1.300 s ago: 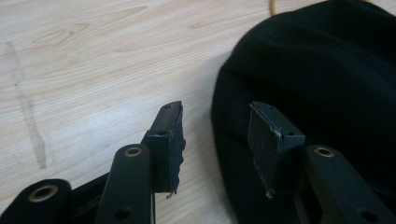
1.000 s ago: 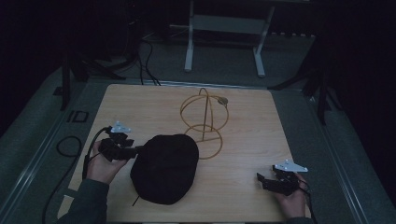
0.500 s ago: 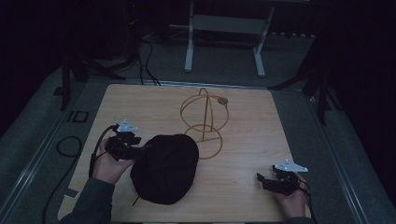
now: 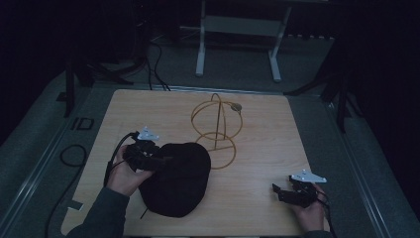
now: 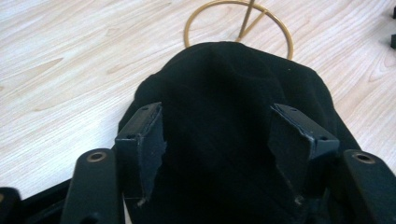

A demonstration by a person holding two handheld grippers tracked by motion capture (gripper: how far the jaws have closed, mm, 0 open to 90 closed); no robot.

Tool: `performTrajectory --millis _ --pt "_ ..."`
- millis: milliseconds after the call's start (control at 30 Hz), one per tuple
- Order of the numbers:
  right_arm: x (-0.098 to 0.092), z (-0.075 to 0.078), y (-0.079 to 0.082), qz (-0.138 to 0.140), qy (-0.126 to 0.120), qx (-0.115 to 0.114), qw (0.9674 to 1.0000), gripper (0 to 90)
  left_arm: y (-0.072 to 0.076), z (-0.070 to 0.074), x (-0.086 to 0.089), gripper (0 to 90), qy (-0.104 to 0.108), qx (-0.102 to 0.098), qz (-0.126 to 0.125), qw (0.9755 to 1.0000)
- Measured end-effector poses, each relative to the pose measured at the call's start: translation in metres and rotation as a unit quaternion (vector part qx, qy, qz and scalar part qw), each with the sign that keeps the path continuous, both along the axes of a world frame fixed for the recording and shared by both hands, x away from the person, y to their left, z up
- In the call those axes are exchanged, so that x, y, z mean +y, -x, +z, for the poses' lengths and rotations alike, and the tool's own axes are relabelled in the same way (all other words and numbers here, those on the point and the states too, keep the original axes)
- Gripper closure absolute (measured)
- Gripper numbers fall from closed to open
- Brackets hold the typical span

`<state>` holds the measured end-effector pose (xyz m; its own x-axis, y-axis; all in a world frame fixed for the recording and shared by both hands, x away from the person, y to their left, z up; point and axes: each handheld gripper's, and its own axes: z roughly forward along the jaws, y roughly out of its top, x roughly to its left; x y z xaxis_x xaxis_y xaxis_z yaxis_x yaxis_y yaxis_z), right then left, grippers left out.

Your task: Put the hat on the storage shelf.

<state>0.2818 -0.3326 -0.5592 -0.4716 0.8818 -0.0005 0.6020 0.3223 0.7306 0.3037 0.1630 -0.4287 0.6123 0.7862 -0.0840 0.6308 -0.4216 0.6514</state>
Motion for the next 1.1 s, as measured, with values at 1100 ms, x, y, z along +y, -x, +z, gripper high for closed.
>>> performTrajectory --millis 1100 --pt "0.000 0.000 0.000 0.000 0.000 0.000 1.0000 20.7 -0.013 -0.016 -0.036 0.9 -0.060 0.062 0.000 0.9963"
